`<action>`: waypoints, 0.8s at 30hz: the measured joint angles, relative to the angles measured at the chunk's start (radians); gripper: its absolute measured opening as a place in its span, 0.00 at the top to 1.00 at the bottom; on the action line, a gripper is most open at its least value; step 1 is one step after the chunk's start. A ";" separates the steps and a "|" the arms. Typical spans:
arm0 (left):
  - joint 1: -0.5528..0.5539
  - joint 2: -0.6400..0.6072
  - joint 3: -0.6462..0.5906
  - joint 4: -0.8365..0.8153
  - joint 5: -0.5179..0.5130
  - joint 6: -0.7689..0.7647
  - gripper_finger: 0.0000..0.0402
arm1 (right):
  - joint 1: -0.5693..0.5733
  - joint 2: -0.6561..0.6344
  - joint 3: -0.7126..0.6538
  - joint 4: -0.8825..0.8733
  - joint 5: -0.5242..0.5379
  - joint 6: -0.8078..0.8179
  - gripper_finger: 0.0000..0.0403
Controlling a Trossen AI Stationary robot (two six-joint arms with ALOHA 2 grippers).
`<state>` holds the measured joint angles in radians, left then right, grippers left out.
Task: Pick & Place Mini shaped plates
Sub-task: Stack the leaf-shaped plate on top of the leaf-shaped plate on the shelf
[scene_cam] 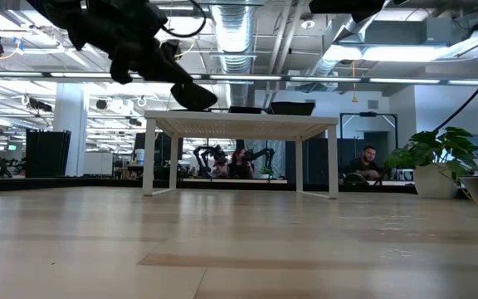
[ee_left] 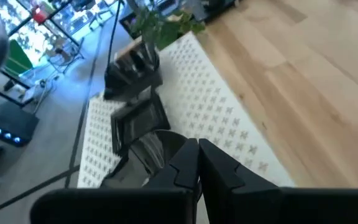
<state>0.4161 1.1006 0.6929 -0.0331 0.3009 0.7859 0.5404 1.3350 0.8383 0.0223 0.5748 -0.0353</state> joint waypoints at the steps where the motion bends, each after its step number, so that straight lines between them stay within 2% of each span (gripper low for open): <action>1: 0.011 -0.001 -0.008 0.004 0.001 0.002 0.97 | 0.000 0.000 0.000 0.004 -0.001 0.000 0.75; 7: 0.017 -0.002 -0.017 0.022 0.049 0.091 0.98 | 0.000 0.000 0.000 0.017 -0.001 -0.001 0.75; 17: 0.057 0.020 -0.017 0.033 0.043 0.145 0.96 | 0.000 0.000 0.000 0.030 0.000 -0.053 0.75; 24: 0.082 0.054 -0.017 0.033 0.040 0.139 0.88 | -0.013 0.000 0.000 0.034 0.000 -0.053 0.75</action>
<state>0.4986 1.1549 0.6758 -0.0002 0.3408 0.9251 0.5271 1.3350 0.8383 0.0559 0.5743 -0.0887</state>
